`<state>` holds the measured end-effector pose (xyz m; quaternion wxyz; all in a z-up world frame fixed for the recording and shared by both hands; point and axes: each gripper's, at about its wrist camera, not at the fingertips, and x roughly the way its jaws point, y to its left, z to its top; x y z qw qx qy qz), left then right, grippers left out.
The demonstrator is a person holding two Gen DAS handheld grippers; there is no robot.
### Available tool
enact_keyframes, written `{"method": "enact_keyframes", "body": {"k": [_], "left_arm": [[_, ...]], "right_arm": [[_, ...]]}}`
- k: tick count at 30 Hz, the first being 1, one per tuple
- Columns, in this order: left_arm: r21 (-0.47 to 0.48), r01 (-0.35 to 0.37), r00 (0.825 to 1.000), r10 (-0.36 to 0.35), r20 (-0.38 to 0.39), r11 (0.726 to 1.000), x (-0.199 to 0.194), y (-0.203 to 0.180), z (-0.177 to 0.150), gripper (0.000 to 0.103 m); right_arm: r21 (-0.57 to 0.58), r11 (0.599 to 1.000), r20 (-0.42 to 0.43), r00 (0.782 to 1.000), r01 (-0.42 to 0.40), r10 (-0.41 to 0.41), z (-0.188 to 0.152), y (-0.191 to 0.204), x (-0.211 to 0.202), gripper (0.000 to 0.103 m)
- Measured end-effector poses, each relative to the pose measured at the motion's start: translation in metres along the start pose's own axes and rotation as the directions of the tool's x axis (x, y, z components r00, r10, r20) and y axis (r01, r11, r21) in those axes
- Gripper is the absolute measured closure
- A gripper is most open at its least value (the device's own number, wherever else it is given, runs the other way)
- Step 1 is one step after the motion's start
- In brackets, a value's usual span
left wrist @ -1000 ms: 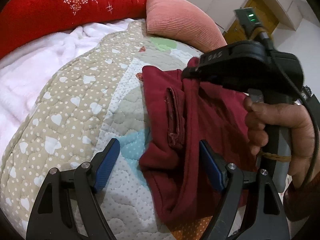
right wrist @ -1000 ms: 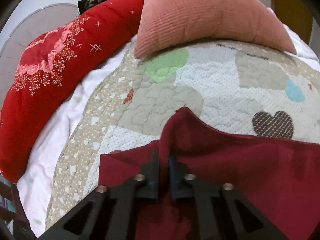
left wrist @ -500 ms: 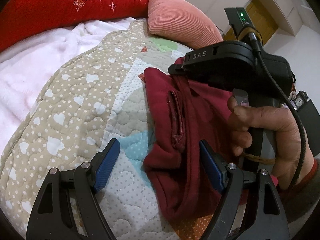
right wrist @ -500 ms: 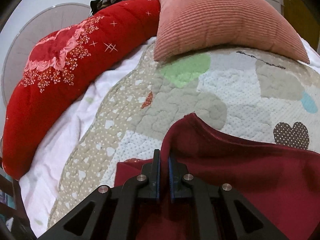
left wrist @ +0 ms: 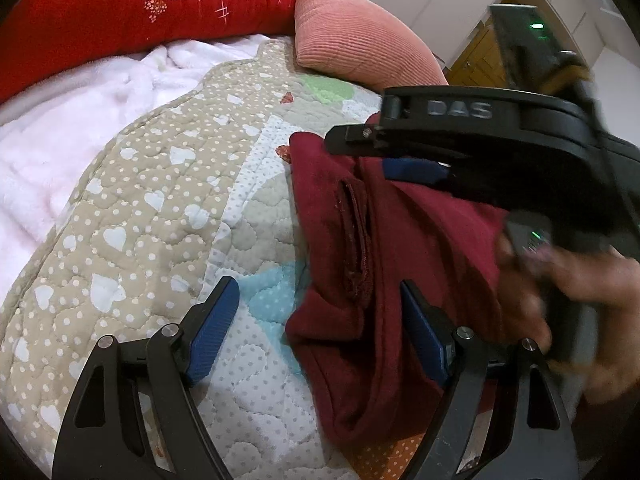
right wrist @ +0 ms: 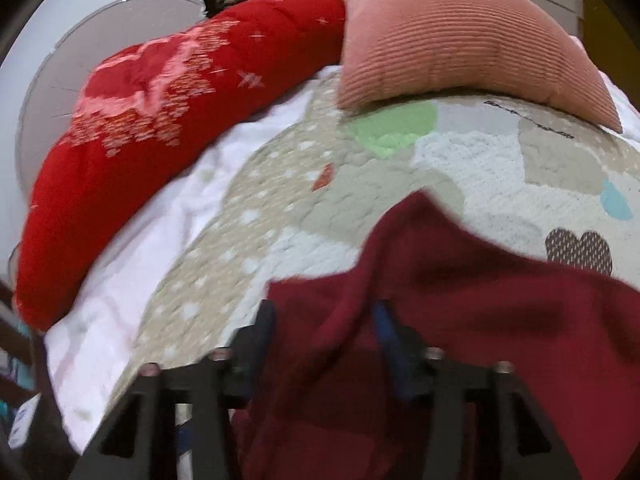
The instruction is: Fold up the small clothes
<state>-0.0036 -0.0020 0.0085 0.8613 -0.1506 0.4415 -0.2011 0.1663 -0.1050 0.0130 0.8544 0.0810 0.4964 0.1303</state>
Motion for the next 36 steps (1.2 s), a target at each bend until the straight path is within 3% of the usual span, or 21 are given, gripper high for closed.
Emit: {"method": "enact_keyframes", "body": {"k": [7, 15, 19, 23, 25, 28, 32, 36], "left_arm": [[-0.001, 0.001, 1.0, -0.001, 0.001, 1.0, 0.001, 0.0, 0.0, 0.022], [-0.007, 0.004, 1.0, -0.004, 0.0, 1.0, 0.001, 0.001, 0.0, 0.022], [-0.004, 0.004, 1.0, -0.004, 0.001, 1.0, 0.001, 0.0, 0.0, 0.02], [0.002, 0.005, 1.0, -0.005, 0.003, 1.0, 0.003, -0.002, 0.0, 0.018], [0.002, 0.008, 1.0, -0.008, 0.004, 1.0, 0.003, -0.002, 0.001, 0.016], [0.003, 0.01, 1.0, -0.01, 0.007, 1.0, 0.004, -0.003, 0.001, 0.014], [0.03, 0.004, 1.0, -0.005, 0.009, 1.0, 0.007, -0.008, 0.002, 0.014], [0.076, 0.045, 0.999, -0.045, -0.011, 0.996, 0.011, -0.016, 0.001, 0.017]], "right_arm": [[-0.033, 0.998, -0.062, 0.997, 0.044, -0.046, -0.014, 0.019, 0.0, 0.039], [-0.16, 0.979, -0.154, 0.976, 0.126, -0.151, -0.006, 0.035, 0.026, 0.03], [-0.243, 0.958, -0.154, 0.968, 0.156, -0.196, -0.005, 0.04, 0.036, 0.028], [-0.246, 0.955, -0.108, 0.975, 0.164, -0.195, -0.009, 0.034, 0.031, 0.048], [-0.179, 0.978, -0.092, 0.987, 0.11, -0.128, -0.009, 0.021, 0.021, 0.064], [-0.085, 0.996, -0.07, 0.997, 0.009, -0.015, -0.009, 0.004, 0.009, 0.075], [-0.009, 0.997, -0.041, 0.997, -0.07, 0.07, -0.014, -0.01, 0.001, 0.079], [-0.001, 0.998, -0.049, 0.997, -0.066, 0.066, -0.012, -0.008, 0.005, 0.079]]}}
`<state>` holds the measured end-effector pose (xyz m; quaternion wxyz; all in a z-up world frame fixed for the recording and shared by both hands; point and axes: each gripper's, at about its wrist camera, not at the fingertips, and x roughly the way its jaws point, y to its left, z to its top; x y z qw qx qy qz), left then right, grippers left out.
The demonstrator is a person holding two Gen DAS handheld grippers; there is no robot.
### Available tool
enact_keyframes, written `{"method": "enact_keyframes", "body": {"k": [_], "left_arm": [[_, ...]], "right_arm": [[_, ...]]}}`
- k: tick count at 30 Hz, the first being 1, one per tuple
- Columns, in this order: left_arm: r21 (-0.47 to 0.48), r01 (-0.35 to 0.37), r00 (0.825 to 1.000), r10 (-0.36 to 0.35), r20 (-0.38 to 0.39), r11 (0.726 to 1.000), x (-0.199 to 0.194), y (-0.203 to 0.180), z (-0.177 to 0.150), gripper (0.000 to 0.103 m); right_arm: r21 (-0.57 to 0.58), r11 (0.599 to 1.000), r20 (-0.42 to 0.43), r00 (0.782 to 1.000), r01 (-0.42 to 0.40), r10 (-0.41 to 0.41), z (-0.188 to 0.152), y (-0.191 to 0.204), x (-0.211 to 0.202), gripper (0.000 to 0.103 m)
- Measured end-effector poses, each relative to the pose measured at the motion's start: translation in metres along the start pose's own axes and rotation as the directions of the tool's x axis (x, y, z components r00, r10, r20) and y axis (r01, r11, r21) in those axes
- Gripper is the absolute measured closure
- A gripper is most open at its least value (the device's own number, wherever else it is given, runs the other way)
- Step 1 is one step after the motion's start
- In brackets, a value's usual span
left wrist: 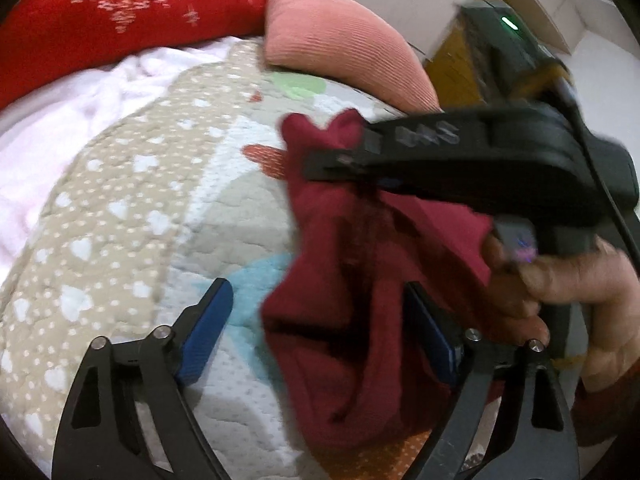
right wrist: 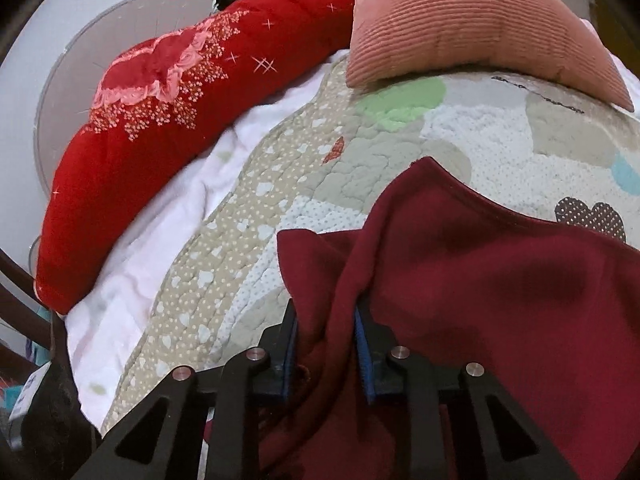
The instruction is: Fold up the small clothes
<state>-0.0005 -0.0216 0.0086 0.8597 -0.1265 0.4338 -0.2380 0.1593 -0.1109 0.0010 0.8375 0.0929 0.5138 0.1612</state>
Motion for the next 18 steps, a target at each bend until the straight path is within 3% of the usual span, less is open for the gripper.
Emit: {"method": "enact_keyframes", "body": {"k": [4, 6, 10, 12, 14, 15, 18], "left_arm": [[-0.01, 0.004, 1.0, -0.004, -0.006, 1.0, 0.003, 0.002, 0.002, 0.017], [-0.027, 0.012, 1.0, -0.013, -0.008, 1.0, 0.004, 0.005, 0.003, 0.017], [-0.031, 0.009, 1.0, -0.009, -0.01, 0.999, 0.005, 0.005, 0.004, 0.016], [-0.032, 0.007, 1.0, -0.007, -0.012, 0.999, 0.005, 0.006, 0.002, 0.016], [-0.034, 0.008, 1.0, -0.008, -0.011, 0.999, 0.005, 0.007, 0.002, 0.016], [-0.036, 0.009, 1.0, -0.009, -0.011, 0.999, 0.007, 0.006, 0.005, 0.016], [-0.032, 0.01, 1.0, -0.01, -0.006, 0.999, 0.01, 0.005, 0.008, 0.016]], "right_arm": [[-0.026, 0.998, -0.033, 0.998, 0.06, -0.06, 0.009, 0.006, 0.008, 0.055], [-0.075, 0.99, -0.058, 0.99, 0.121, -0.126, 0.018, 0.016, 0.016, 0.05], [-0.169, 0.965, -0.129, 0.967, 0.199, -0.221, 0.026, 0.028, 0.037, 0.015], [-0.223, 0.946, -0.142, 0.952, 0.235, -0.27, 0.026, 0.034, 0.051, 0.011], [-0.234, 0.939, -0.109, 0.953, 0.251, -0.282, 0.025, 0.034, 0.052, 0.016], [-0.201, 0.948, -0.086, 0.959, 0.248, -0.269, 0.025, 0.029, 0.046, 0.034], [-0.09, 0.98, -0.05, 0.982, 0.176, -0.181, 0.025, 0.002, 0.025, 0.064]]}}
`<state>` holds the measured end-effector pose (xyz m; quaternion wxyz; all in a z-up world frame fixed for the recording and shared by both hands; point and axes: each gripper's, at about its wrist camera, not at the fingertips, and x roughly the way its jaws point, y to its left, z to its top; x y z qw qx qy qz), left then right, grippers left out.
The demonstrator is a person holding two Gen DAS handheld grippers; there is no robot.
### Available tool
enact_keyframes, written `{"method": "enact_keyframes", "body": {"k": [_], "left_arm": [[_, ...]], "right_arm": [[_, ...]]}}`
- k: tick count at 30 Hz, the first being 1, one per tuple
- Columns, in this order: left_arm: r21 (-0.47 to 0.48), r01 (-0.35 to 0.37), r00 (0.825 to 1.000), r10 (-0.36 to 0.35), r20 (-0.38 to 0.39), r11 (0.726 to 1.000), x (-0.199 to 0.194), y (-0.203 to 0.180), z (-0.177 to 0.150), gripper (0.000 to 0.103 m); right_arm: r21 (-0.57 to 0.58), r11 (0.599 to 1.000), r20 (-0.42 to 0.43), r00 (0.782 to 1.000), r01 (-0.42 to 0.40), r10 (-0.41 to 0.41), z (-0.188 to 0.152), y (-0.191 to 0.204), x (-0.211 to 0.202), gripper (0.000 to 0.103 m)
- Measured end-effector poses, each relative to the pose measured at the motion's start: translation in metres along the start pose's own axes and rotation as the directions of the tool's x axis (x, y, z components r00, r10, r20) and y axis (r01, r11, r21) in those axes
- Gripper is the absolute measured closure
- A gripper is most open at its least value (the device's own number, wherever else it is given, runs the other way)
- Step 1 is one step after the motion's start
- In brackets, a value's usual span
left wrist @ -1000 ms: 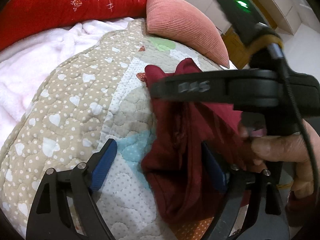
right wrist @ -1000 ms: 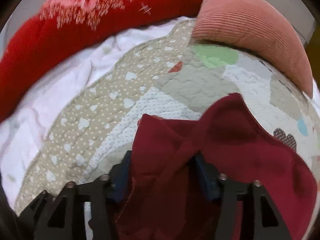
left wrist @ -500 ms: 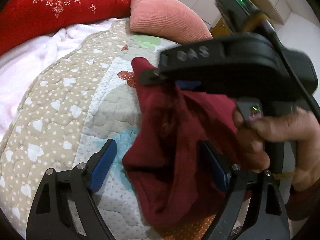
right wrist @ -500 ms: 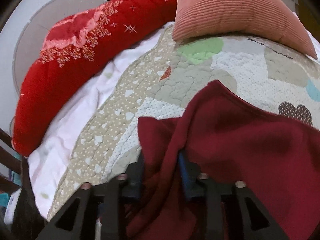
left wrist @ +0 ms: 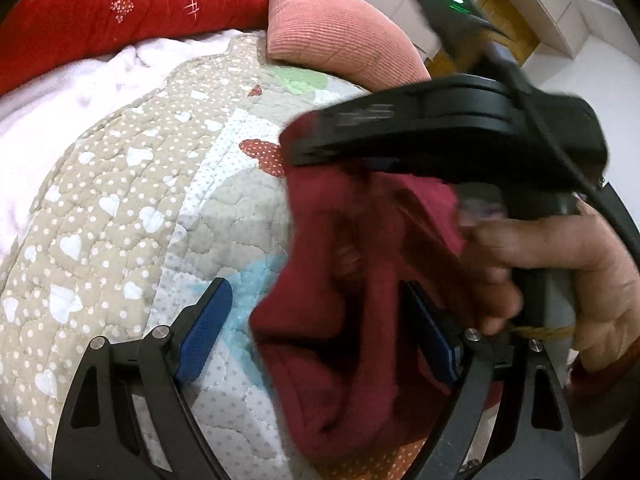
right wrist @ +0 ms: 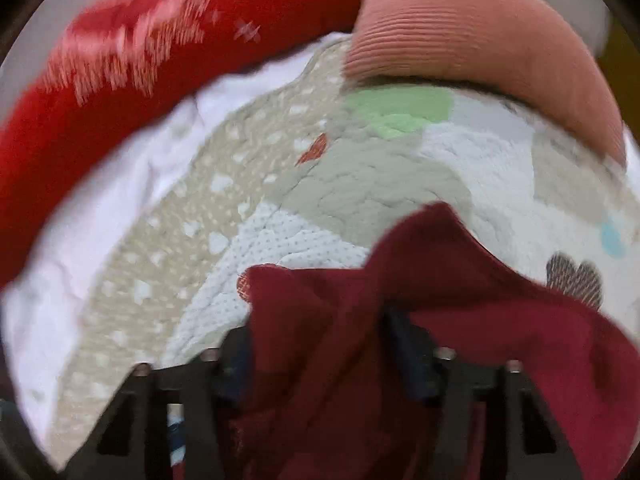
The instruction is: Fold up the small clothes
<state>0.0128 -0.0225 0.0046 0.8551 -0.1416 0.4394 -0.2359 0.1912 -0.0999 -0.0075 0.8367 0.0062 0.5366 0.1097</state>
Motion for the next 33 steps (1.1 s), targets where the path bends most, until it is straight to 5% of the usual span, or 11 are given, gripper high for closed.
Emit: {"method": "enact_keyframes", "body": {"k": [2, 3, 7, 22, 33], "left_arm": [[0.001, 0.011, 1.0, -0.011, 0.012, 1.0, -0.002, -0.001, -0.002, 0.033], [0.002, 0.04, 0.999, -0.04, 0.005, 0.999, -0.003, -0.003, -0.002, 0.058], [0.027, 0.048, 0.999, -0.048, -0.005, 0.998, -0.007, -0.018, -0.005, 0.077], [0.193, 0.023, 0.999, -0.027, 0.021, 0.981, -0.037, -0.11, 0.009, 0.081], [0.323, 0.064, 0.998, -0.056, -0.035, 0.944, -0.019, -0.192, -0.01, 0.081]], "right_arm": [[0.057, 0.995, 0.025, 0.996, -0.081, 0.08, -0.005, -0.018, -0.012, 0.081], [0.079, 0.99, 0.042, 0.992, -0.118, 0.115, -0.008, -0.025, -0.018, 0.083], [0.095, 0.974, 0.112, 0.975, -0.205, 0.194, -0.017, -0.035, -0.042, 0.085], [0.087, 0.958, 0.282, 0.929, -0.272, 0.238, -0.042, -0.076, -0.142, 0.086], [0.138, 0.964, 0.341, 0.924, -0.228, 0.17, -0.085, -0.147, -0.196, 0.086]]}}
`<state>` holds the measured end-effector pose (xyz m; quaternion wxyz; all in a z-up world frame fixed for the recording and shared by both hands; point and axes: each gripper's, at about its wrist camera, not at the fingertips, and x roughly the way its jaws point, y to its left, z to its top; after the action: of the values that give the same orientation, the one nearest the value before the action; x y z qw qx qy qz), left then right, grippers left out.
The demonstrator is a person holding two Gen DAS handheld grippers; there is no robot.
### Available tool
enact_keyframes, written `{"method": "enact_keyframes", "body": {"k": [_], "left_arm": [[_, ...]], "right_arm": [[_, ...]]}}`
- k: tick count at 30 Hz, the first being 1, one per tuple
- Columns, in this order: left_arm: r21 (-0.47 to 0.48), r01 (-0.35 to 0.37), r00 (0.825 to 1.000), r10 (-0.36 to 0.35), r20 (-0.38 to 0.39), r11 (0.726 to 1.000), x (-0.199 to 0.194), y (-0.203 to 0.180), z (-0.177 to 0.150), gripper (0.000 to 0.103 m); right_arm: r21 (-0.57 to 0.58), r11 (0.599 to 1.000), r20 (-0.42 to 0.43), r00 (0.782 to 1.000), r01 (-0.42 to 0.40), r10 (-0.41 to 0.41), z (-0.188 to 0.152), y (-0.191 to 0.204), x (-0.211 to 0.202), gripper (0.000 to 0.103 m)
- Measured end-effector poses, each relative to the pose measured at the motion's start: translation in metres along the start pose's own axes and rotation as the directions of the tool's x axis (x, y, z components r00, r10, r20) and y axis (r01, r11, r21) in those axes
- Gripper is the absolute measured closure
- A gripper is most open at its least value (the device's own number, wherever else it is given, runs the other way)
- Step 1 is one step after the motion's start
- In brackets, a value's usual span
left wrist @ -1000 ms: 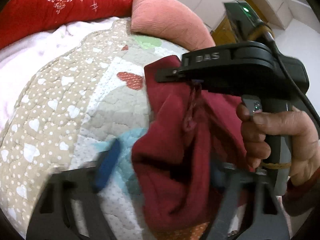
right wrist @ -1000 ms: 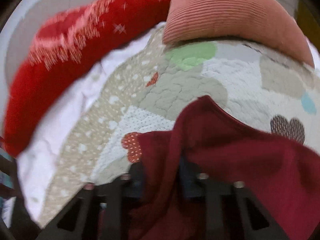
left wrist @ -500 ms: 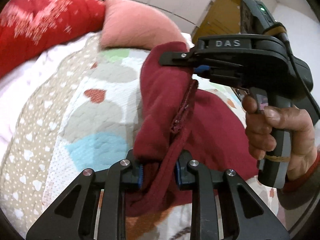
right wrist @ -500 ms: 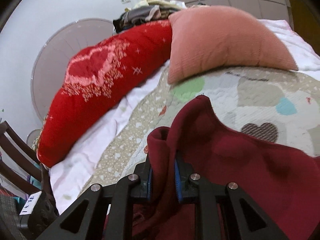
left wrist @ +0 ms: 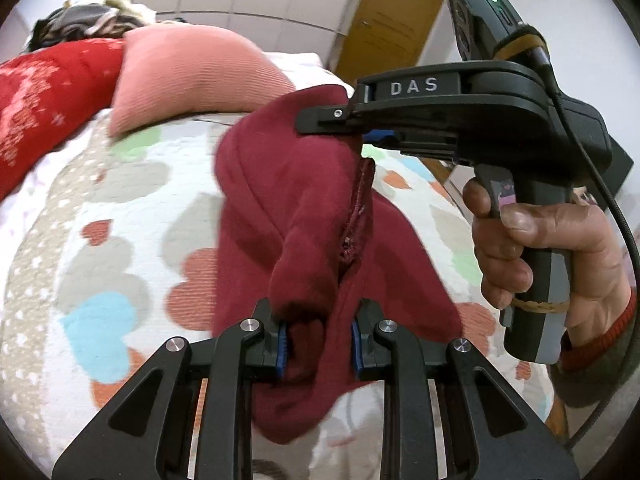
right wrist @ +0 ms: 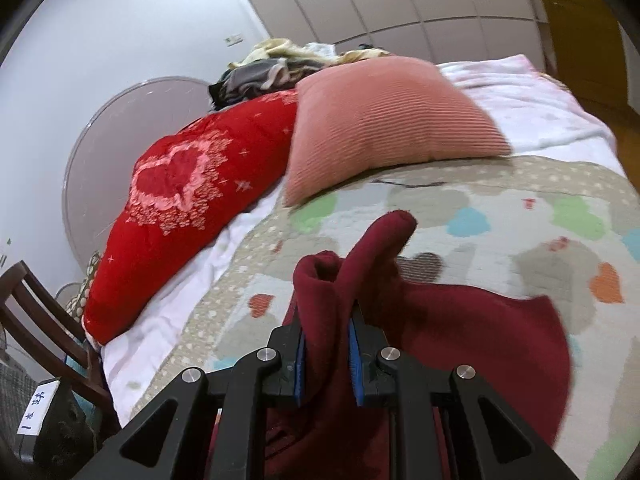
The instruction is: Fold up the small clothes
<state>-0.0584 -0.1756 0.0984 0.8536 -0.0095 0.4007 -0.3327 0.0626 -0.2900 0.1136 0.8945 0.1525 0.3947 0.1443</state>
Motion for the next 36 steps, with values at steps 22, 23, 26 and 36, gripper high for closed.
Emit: {"method": "enact_keyframes", "body": {"k": [22, 23, 26, 36], "left_arm": [[0.021, 0.12, 0.979, -0.115, -0.167, 0.993, 0.101, -0.045, 0.004, 0.06], [0.014, 0.144, 0.972, -0.139, -0.188, 0.989, 0.095, -0.044, 0.004, 0.057], [0.066, 0.175, 0.975, -0.164, -0.148, 0.982, 0.056, -0.033, 0.003, 0.055], [0.004, -0.057, 0.995, 0.057, -0.082, 0.998, 0.037, 0.036, -0.022, 0.041]], "right_arm": [[0.242, 0.95, -0.007, 0.98, 0.196, -0.2, -0.052, -0.159, -0.013, 0.085], [0.254, 0.948, 0.0, 0.981, 0.19, -0.196, -0.053, -0.16, -0.017, 0.082], [0.279, 0.938, 0.008, 0.977, 0.203, -0.214, -0.054, -0.155, -0.041, 0.076], [0.234, 0.968, -0.018, 0.996, 0.094, -0.092, -0.104, -0.095, -0.076, 0.044]]}}
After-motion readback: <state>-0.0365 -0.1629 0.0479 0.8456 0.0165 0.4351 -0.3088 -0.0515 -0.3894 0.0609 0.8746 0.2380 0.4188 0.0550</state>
